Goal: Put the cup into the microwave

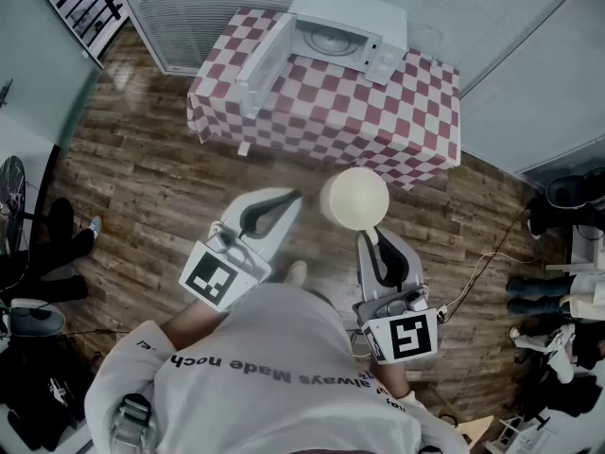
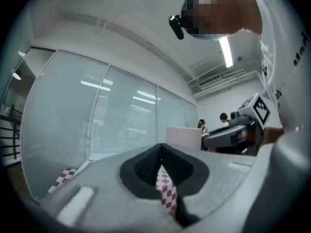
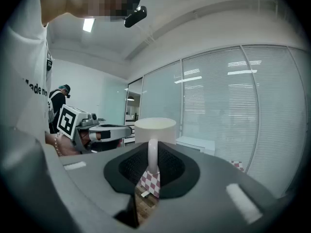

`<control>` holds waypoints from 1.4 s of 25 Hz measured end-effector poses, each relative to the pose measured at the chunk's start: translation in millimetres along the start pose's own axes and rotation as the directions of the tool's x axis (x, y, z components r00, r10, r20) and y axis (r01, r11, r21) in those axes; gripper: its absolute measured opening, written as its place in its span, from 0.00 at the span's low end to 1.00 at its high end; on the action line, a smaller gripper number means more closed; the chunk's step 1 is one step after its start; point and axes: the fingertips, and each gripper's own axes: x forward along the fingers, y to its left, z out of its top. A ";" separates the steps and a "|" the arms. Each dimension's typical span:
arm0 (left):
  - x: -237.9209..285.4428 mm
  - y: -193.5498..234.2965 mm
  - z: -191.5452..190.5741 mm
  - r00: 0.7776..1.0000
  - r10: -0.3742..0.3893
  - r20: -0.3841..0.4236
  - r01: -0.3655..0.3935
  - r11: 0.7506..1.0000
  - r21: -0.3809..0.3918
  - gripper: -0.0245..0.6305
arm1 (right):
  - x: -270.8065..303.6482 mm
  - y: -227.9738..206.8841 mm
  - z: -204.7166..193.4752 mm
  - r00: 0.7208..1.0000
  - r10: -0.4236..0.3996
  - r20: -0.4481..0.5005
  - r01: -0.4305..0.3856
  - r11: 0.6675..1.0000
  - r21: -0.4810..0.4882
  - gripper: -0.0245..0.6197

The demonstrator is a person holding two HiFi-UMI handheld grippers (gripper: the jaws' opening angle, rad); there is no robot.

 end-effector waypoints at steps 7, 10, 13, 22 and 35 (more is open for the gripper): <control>27.0 -3.1 -6.6 1.000 0.022 -0.012 -0.022 1.000 0.008 0.04 | -2.8 -27.1 -2.8 1.000 0.012 0.023 -0.012 1.000 0.014 0.11; 35.5 -3.6 -6.3 0.999 0.036 -0.007 -0.036 0.999 0.011 0.04 | -1.4 -36.1 -5.1 0.999 0.024 0.022 -0.024 1.000 0.008 0.11; 41.1 -2.8 -7.3 0.999 0.046 -0.006 -0.046 0.999 0.013 0.04 | 1.1 -43.3 -7.2 0.999 0.032 0.016 -0.032 0.999 0.009 0.11; 59.8 18.5 -14.8 0.997 0.072 -0.012 -0.072 0.997 0.000 0.04 | 25.0 -59.9 -6.8 0.998 0.058 0.005 -0.057 0.998 -0.005 0.10; 92.1 98.8 -27.6 0.997 0.069 -0.013 -0.070 0.997 -0.022 0.04 | 109.2 -83.3 -1.9 0.998 0.069 -0.011 -0.069 0.998 -0.015 0.10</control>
